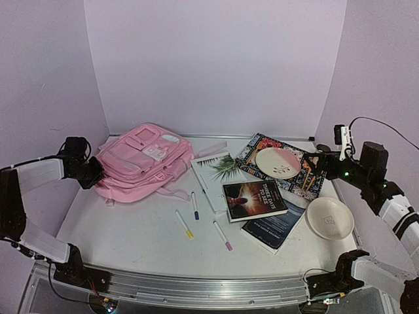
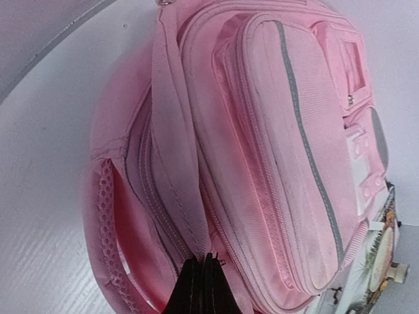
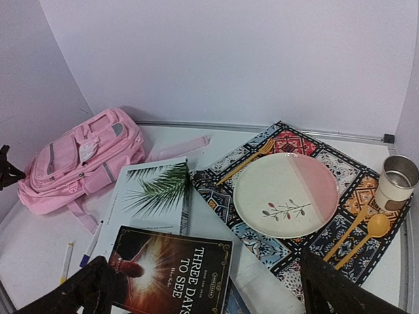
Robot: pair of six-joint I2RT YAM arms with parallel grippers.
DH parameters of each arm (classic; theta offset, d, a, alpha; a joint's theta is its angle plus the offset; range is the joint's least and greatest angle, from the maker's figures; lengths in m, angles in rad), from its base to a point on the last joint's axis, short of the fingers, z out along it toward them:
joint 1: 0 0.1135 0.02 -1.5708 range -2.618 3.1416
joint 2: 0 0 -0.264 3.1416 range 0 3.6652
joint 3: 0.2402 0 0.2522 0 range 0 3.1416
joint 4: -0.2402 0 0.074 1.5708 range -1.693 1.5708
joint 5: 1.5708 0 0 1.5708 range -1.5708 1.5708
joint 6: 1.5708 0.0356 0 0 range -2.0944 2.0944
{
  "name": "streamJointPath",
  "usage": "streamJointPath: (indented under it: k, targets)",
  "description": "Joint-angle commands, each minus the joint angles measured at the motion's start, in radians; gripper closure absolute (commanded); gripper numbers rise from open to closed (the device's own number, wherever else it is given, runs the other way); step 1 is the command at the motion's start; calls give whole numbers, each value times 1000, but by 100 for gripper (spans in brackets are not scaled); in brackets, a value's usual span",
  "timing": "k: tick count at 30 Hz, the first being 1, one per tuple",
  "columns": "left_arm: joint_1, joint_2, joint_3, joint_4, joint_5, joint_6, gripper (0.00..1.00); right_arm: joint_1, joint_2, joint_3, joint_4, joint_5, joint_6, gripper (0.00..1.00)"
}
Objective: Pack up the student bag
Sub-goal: Pick up the student bag from the corner of the board.
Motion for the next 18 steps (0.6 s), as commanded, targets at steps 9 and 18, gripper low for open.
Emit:
streamJointPath:
  k: [9, 18]
  targets:
    - [-40, -344, 18, -159, 127, -118, 100, 59, 87, 85, 31, -150, 64, 2]
    - [-40, -426, 155, -322, -26, -88, 100, 220, 190, 127, 32, -86, 76, 2]
